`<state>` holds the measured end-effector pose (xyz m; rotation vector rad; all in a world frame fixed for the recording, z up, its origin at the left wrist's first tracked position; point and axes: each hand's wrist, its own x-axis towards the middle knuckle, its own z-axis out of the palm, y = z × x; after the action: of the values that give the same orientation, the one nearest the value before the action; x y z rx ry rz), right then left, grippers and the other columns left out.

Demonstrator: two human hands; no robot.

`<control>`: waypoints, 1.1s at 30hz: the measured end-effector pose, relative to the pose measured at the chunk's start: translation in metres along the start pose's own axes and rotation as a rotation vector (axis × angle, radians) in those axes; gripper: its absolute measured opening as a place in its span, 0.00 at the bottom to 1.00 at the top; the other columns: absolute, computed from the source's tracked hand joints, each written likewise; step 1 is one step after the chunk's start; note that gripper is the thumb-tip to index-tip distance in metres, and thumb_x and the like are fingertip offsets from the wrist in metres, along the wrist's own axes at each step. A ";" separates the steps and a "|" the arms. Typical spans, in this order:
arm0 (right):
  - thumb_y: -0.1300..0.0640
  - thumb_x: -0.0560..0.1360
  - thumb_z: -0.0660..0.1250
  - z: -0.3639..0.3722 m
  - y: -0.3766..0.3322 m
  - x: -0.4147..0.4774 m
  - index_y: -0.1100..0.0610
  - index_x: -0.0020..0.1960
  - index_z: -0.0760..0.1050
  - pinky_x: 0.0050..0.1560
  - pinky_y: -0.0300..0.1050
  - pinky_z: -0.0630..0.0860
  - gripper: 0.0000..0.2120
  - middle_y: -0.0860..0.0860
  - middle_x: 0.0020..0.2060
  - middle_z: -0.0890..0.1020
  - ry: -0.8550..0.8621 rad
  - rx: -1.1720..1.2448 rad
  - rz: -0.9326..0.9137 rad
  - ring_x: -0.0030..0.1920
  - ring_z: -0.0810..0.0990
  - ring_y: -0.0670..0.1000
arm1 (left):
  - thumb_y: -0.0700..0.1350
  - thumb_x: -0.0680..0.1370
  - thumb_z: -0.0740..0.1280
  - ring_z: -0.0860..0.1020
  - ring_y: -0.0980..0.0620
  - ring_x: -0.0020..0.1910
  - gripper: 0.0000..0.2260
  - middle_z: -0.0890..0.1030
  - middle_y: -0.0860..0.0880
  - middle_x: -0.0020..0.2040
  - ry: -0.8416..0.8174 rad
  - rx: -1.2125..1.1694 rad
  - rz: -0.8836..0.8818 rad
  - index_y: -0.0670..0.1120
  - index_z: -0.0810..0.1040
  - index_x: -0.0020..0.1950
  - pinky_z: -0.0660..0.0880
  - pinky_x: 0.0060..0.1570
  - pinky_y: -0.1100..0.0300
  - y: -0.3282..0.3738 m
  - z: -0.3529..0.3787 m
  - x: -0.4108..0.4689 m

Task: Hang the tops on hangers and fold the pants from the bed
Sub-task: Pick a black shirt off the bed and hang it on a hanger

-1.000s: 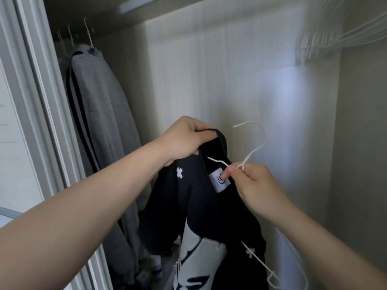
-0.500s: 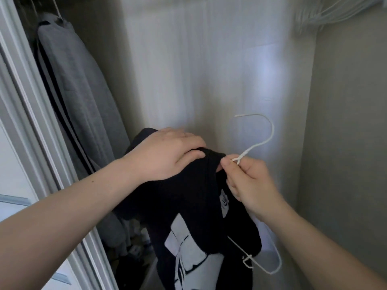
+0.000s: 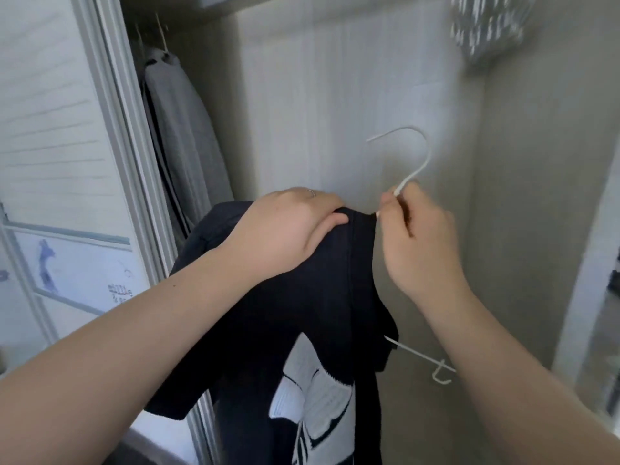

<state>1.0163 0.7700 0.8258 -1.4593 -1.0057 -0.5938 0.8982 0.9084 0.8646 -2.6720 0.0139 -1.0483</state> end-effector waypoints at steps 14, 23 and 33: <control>0.55 0.78 0.68 -0.097 -0.011 -0.171 0.44 0.66 0.73 0.56 0.32 0.73 0.18 0.39 0.55 0.81 -0.643 0.297 0.115 0.57 0.78 0.40 | 0.51 0.84 0.58 0.78 0.43 0.40 0.16 0.79 0.46 0.38 0.018 -0.078 -0.640 0.42 0.78 0.48 0.76 0.42 0.46 0.163 -0.061 -0.112; 0.56 0.79 0.67 -0.109 -0.024 -0.281 0.47 0.51 0.79 0.49 0.39 0.78 0.05 0.47 0.43 0.84 -1.015 0.407 0.247 0.45 0.83 0.46 | 0.50 0.84 0.59 0.78 0.46 0.37 0.14 0.79 0.47 0.36 -0.094 -0.108 -0.974 0.44 0.78 0.47 0.75 0.39 0.50 0.239 -0.065 -0.225; 0.46 0.79 0.63 -0.089 0.020 -0.424 0.45 0.34 0.69 0.75 0.63 0.38 0.15 0.42 0.43 0.77 -1.593 -0.084 0.031 0.60 0.72 0.42 | 0.47 0.84 0.62 0.74 0.54 0.32 0.10 0.74 0.54 0.29 -0.112 -0.114 -1.231 0.46 0.80 0.46 0.69 0.32 0.61 0.303 -0.090 -0.351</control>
<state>0.8407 0.5837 0.4760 -1.9364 -2.1123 0.7823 0.6055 0.6321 0.6173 -2.7094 -1.7929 -1.1252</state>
